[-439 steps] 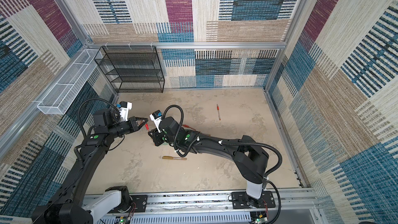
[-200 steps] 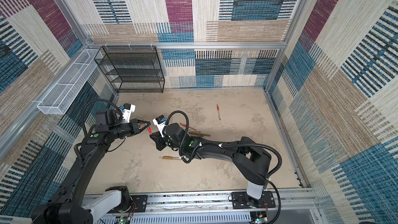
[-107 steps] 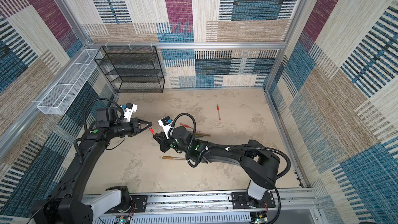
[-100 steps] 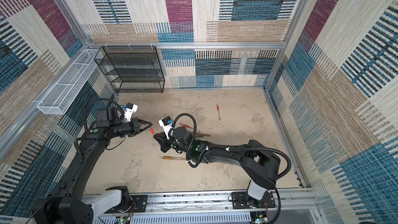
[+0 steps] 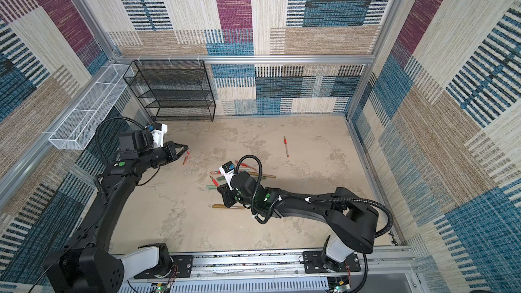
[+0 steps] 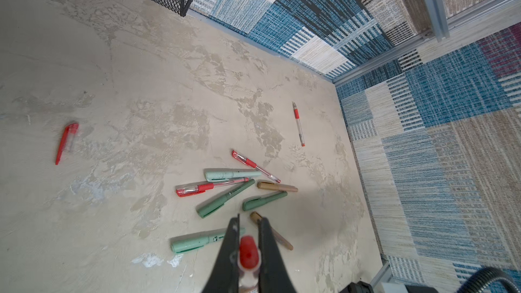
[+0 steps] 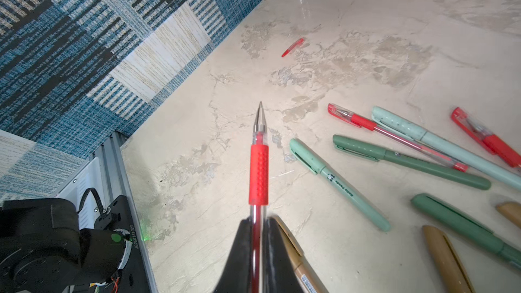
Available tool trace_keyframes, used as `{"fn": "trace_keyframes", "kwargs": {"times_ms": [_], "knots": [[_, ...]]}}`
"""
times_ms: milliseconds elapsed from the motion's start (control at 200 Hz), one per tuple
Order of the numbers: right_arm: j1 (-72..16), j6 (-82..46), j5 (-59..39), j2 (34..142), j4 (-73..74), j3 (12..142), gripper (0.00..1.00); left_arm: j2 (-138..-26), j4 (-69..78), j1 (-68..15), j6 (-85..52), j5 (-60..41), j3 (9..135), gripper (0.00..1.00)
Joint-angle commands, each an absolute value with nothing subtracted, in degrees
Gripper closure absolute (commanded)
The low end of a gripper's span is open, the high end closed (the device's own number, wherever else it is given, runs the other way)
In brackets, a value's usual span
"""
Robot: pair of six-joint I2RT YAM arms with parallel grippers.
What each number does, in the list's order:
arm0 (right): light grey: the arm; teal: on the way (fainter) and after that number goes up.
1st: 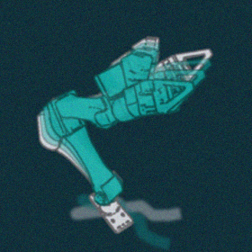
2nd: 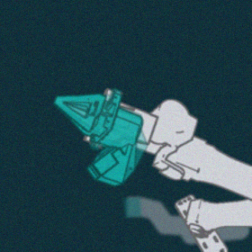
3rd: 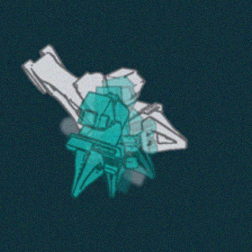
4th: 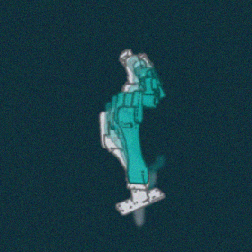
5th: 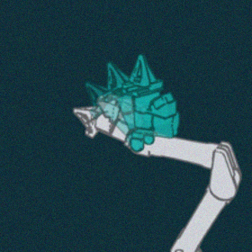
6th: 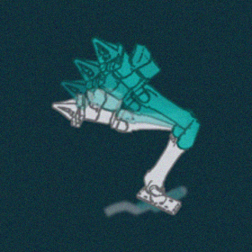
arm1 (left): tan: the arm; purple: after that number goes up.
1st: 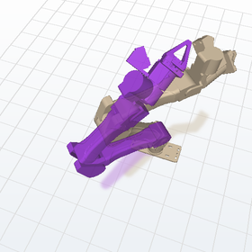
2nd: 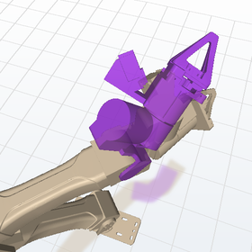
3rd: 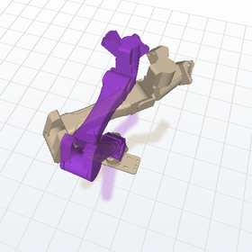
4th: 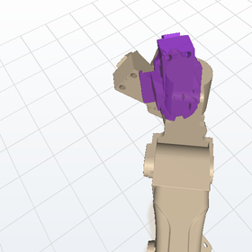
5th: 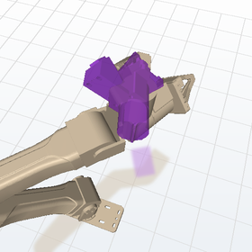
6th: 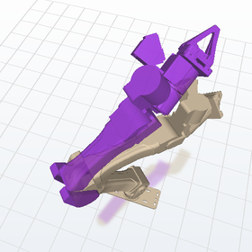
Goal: Open the pen caps
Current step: 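Pull the pen out of the cap with the right gripper, then set the red cap down with the left gripper while the right carries the pen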
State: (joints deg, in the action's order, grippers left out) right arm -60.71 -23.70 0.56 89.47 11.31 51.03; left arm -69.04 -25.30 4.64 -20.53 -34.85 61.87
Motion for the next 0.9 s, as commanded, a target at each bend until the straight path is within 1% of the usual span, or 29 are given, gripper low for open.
{"fn": "trace_keyframes", "kwargs": {"times_ms": [0, 140, 466, 596, 897], "knots": [[-60.3, -24.7, 3.5, 87.5, 10.3, 50.8, 1.0, -70.4, -25.8, 4.7, -15.2, -30.0, 63.1, 1.0], [-58.4, -27.0, 6.3, 84.2, 9.7, 48.3, 1.0, -75.9, -27.2, 4.3, -11.1, -26.0, 65.2, 1.0], [-52.5, -31.1, 12.5, 72.9, 0.9, 44.3, 1.0, -94.5, -38.8, 1.3, 0.0, -14.5, 76.7, 1.0], [-51.3, -31.3, 14.0, 67.5, 0.6, 41.0, 1.0, -100.0, -40.1, 0.9, 1.2, -11.1, 79.2, 1.0], [-50.3, -32.5, 15.0, 61.8, -1.1, 37.4, 1.0, -112.2, -45.3, -0.9, 4.0, -5.0, 86.9, 1.0]]}}
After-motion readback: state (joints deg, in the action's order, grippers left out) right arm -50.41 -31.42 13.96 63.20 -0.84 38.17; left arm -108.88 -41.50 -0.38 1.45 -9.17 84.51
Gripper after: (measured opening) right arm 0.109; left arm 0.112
